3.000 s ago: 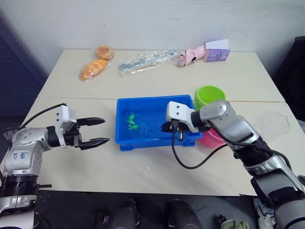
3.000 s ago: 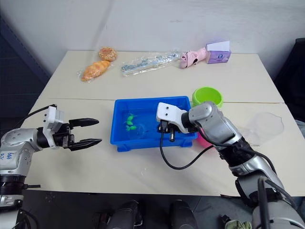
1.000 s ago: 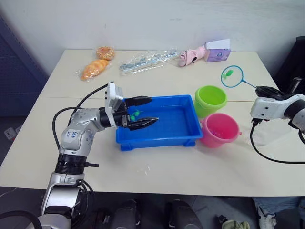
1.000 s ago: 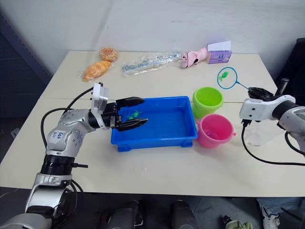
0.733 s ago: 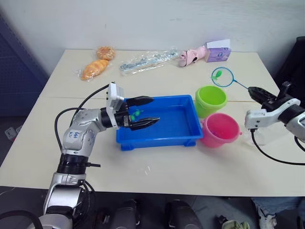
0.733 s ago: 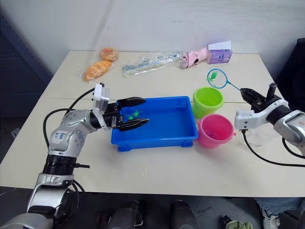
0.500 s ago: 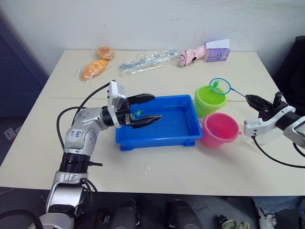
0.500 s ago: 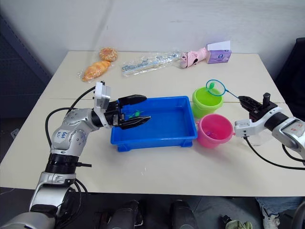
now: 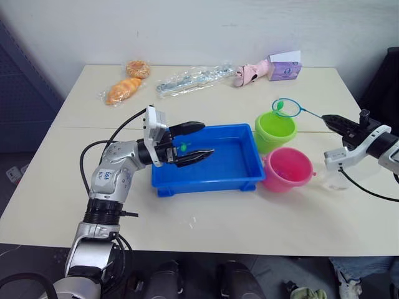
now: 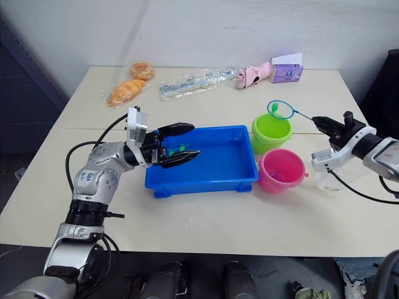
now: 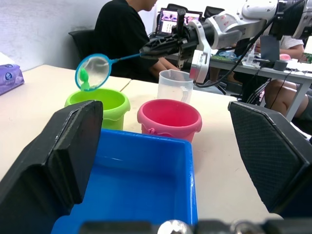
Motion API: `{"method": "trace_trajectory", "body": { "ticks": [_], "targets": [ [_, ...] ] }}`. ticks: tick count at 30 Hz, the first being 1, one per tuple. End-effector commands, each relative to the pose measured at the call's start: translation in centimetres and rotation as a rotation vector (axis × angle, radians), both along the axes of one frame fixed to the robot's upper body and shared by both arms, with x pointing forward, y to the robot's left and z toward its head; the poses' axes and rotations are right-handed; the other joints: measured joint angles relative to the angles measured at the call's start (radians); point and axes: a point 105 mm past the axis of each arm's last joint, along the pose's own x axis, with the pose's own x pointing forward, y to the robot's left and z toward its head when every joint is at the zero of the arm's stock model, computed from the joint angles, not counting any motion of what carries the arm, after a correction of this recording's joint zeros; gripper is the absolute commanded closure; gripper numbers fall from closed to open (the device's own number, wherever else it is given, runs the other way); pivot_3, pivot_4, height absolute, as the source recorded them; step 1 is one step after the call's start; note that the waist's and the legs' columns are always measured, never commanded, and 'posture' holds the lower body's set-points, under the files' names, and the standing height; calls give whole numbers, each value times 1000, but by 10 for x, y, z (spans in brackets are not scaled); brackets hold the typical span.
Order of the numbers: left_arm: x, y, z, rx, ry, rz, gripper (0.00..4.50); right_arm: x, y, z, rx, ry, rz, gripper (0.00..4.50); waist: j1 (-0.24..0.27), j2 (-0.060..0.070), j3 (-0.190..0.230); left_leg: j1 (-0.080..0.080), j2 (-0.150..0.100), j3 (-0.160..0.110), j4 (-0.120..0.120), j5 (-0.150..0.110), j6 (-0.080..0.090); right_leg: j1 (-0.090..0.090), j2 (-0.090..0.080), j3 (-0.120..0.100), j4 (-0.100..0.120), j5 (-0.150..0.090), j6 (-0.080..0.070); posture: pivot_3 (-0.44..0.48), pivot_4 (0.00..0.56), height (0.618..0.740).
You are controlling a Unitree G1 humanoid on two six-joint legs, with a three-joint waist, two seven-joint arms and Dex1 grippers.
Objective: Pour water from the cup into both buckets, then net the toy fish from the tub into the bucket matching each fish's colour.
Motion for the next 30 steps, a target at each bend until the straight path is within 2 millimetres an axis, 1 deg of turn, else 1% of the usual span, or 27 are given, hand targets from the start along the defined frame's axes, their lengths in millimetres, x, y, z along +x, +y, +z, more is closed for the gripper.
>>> {"method": "trace_trajectory", "body": {
  "ticks": [1,3,4,6,7,8,10,11,14,16,18,19,20,21,22,23,25,26,27,30],
  "targets": [
    [-3,-4,8,-5,-47,-12,72,-5,-2,8,23,-23,-4,4500,0,0,0,0,0,0,0,0,0,0,0,0,0,0,0,0,150,740],
    [-3,-3,7,-2,-47,-10,72,-6,-8,20,45,-65,-33,4500,0,0,0,0,0,0,0,0,0,0,0,0,0,0,0,0,150,740],
    [-2,-2,7,-4,-45,-5,72,-5,-10,21,47,-68,-47,4500,0,0,0,0,0,0,0,0,0,0,0,0,0,0,0,0,150,740],
    [-2,-2,6,-6,-42,0,72,-5,-10,8,40,-13,-55,4500,-1,0,0,0,0,0,0,0,0,0,0,0,0,0,0,0,150,740],
    [-2,-2,6,-6,-41,-3,72,-6,-7,-1,33,26,-44,4500,-1,0,0,0,0,0,0,0,0,0,0,0,0,0,0,0,150,740],
    [-3,-2,5,-4,-41,-5,72,-6,-5,-1,35,24,-38,4500,-1,0,0,0,0,0,0,0,0,0,0,0,0,0,0,0,150,740],
    [-3,-2,5,-4,-43,-6,72,-3,-8,16,59,-36,-61,4500,-1,1,0,0,0,0,0,0,0,0,0,0,1,0,0,0,150,740],
    [-2,-2,5,-9,-43,-1,72,-2,-9,20,66,-49,-72,4500,-1,1,0,0,0,0,0,0,0,0,0,0,1,0,0,0,150,740],
    [-2,-2,4,-10,-41,-1,72,-3,-2,3,57,26,-45,4500,-1,1,0,0,0,0,0,0,0,0,0,0,1,0,0,0,150,740],
    [-2,-2,4,-6,-43,-1,72,-3,-7,3,75,32,-72,4500,0,1,0,0,0,0,0,0,0,0,0,0,1,0,0,0,150,740],
    [-1,-1,4,-15,-42,8,72,-4,-4,4,74,45,-61,4500,0,1,0,0,0,0,0,0,0,0,0,0,1,0,0,0,150,740],
    [-1,-1,4,-16,-42,9,72,-5,-3,8,72,33,-51,4500,0,1,0,0,0,0,0,0,0,0,0,0,1,0,0,0,150,740],
    [-1,-1,3,-14,-43,10,72,-3,-6,22,83,-20,-65,4500,0,1,0,0,0,0,0,0,0,0,0,0,1,0,0,0,150,740],
    [-1,0,3,-13,-43,13,72,-2,-10,33,89,-54,-81,4500,0,1,0,0,0,0,0,0,0,0,0,0,1,0,0,0,150,740],
    [-1,0,3,-13,-42,15,72,0,-11,36,85,-59,-88,4500,-2,1,0,0,0,0,0,0,0,0,0,0,1,0,0,0,150,740],
    [0,0,3,-14,-41,16,72,1,-10,31,79,-36,-81,4500,-3,1,0,0,0,0,0,0,0,0,0,0,1,0,0,0,150,740],
    [0,-1,1,-12,-40,13,72,-1,4,1,41,77,-24,4500,-2,1,0,0,0,0,0,0,0,0,0,0,1,0,0,0,150,740],
    [0,-1,1,-12,-40,13,72,-2,8,-9,34,112,-4,4500,-1,1,0,0,1,0,0,0,0,0,0,0,1,0,0,0,150,740],
    [1,-2,1,-14,-41,14,72,-3,10,-13,34,124,2,4500,-1,1,0,0,1,-1,0,0,0,0,1,0,1,0,0,0,150,740],
    [0,-3,3,-24,-45,17,72,4,2,20,101,-8,-42,4500,0,1,0,0,0,0,1,0,0,0,0,0,1,0,0,0,150,740]
  ]
}}
